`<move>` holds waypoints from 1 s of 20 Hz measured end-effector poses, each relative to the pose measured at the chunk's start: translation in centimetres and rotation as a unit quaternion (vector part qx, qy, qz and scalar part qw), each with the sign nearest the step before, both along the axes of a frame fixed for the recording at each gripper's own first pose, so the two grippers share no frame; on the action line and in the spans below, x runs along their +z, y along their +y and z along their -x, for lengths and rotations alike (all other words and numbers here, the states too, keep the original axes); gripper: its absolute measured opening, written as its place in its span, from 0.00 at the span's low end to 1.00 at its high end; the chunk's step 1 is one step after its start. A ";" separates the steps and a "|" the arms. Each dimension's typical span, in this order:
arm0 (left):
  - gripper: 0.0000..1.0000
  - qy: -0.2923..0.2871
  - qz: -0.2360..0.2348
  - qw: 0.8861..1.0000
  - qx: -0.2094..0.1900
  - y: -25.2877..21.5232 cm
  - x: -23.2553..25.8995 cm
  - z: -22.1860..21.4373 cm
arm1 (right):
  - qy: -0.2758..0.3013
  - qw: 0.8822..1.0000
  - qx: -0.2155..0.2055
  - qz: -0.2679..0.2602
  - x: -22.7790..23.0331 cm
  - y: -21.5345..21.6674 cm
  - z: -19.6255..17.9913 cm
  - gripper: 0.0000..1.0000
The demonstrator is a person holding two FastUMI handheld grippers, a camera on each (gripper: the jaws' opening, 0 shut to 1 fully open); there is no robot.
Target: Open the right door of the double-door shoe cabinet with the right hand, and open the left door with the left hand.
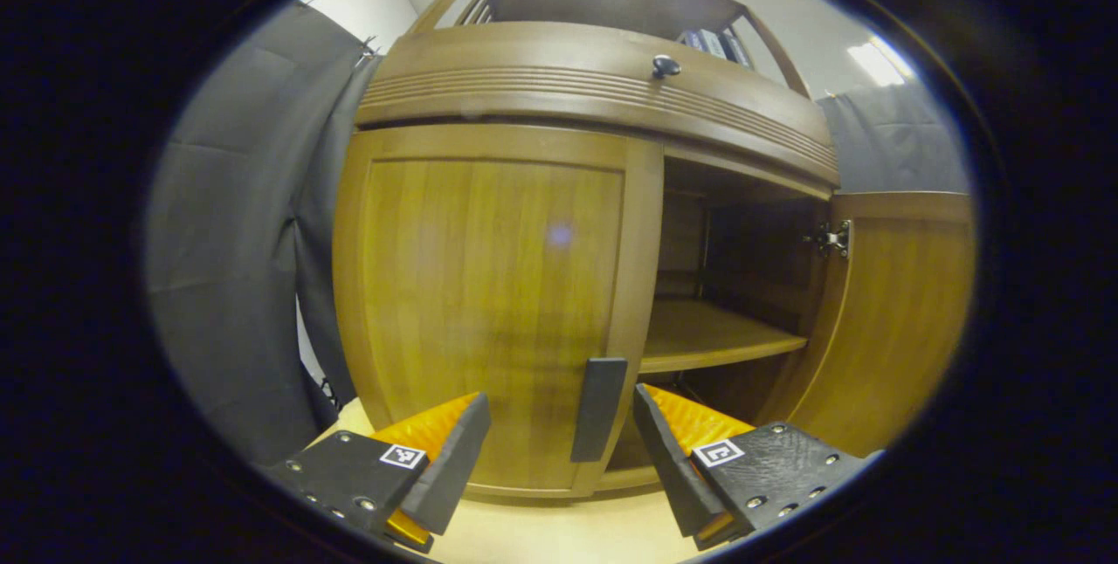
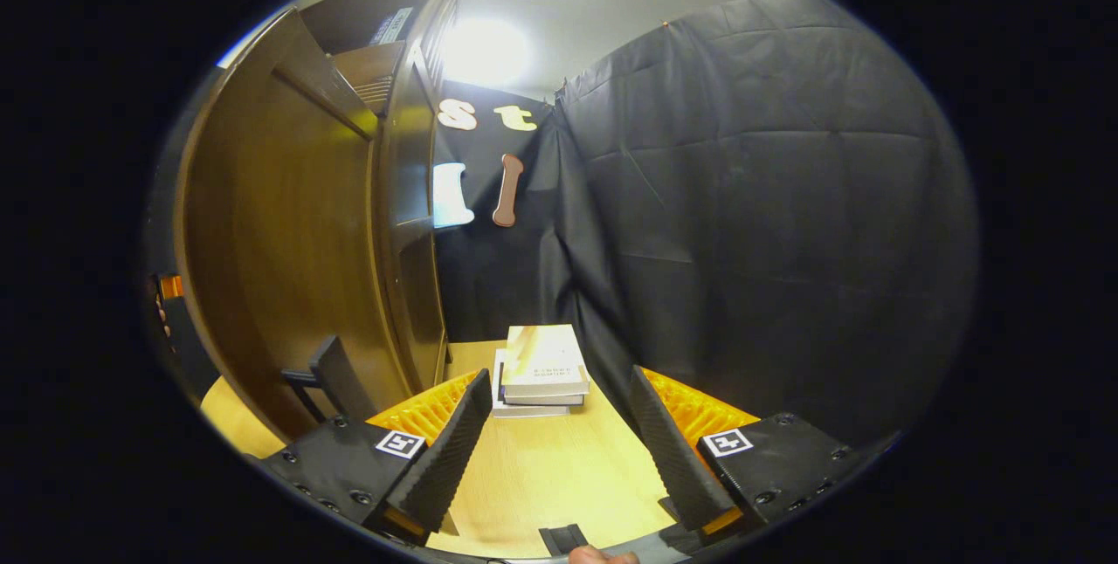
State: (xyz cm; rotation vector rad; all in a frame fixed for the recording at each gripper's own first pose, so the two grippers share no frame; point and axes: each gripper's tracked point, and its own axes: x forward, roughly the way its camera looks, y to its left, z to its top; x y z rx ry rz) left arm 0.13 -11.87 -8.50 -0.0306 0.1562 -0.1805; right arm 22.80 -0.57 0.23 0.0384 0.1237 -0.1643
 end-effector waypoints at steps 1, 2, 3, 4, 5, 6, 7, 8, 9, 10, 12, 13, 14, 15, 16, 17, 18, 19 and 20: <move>0.96 0.003 0.002 1.000 -0.001 -0.1 -0.2 0.1 | 0.002 1.000 0.001 -0.001 -0.2 -0.2 -0.5 0.99; 0.96 0.006 0.003 1.000 -0.004 -0.3 -0.2 0.2 | 0.005 1.000 -0.001 0.000 -0.3 -0.7 -1.0 0.96; 0.96 0.008 0.003 1.000 -0.006 -0.4 -0.4 0.3 | 0.007 1.000 -0.003 0.002 -0.4 -1.2 -1.6 0.96; 0.96 0.008 0.002 1.000 -0.006 -0.3 -0.5 0.3 | 0.009 1.000 -0.004 0.004 -0.5 -1.6 -2.2 1.00; 0.96 0.010 0.000 1.000 -0.003 -0.2 -0.6 0.1 | 0.008 1.000 -0.004 0.006 -0.5 -1.9 -2.7 1.00; 0.95 0.012 -0.001 1.000 0.001 -0.1 -0.8 -0.1 | 0.007 1.000 -0.006 0.006 -0.4 -2.3 -3.3 0.96; 0.95 0.017 -0.001 1.000 0.009 0.0 -0.8 0.1 | 0.005 1.000 -0.006 0.006 -0.4 -2.5 -3.7 0.96; 0.95 0.022 0.004 1.000 0.014 0.0 -0.9 0.1 | 0.003 1.000 -0.007 0.005 -0.4 -2.8 -4.2 0.96; 0.95 0.028 0.010 0.999 0.014 -0.3 -1.1 0.3 | 0.001 1.000 -0.009 0.002 -0.5 -3.0 -4.7 0.96; 0.95 0.031 0.012 0.999 0.019 -0.4 -1.0 0.5 | -0.001 1.000 -0.006 -0.003 -0.5 -3.1 -5.2 0.96; 0.72 0.041 0.010 0.999 0.032 -0.2 -1.2 0.4 | 0.000 1.000 -0.005 -0.016 -0.9 -3.4 -6.2 0.96; 0.72 0.044 0.011 0.998 0.034 -0.1 -1.3 0.4 | 0.000 1.000 -0.005 -0.019 -1.1 -3.5 -6.7 0.96; 0.70 0.044 0.018 0.998 0.034 -0.2 -1.2 0.6 | 0.002 1.000 -0.005 -0.020 -1.4 -3.7 -7.1 0.96; 0.68 0.042 0.026 0.998 0.027 -0.7 -1.3 0.3 | 0.004 1.000 -0.003 -0.020 -1.6 -3.8 -7.4 0.96; 0.60 0.043 0.029 0.998 0.026 -1.2 -0.9 0.7 | 0.006 1.000 -0.001 -0.021 -1.8 -3.9 -7.7 0.96; 0.51 0.048 0.021 0.998 0.027 -1.4 -1.4 0.3 | 0.009 1.000 0.000 -0.023 -2.1 -4.0 -8.0 0.99; 0.43 0.051 0.015 0.998 0.017 -1.8 -1.8 0.2 | 0.011 1.000 0.000 -0.027 -2.3 -4.0 -8.3 0.95; 0.39 0.041 0.003 0.999 0.025 -1.7 -1.2 0.6 | 0.012 0.999 0.002 -0.032 -2.4 -3.8 -8.4 0.95; 0.36 0.042 -0.012 0.999 0.030 -2.0 -1.2 -0.2 | 0.012 0.999 0.005 -0.038 -2.5 -3.7 -8.6 0.95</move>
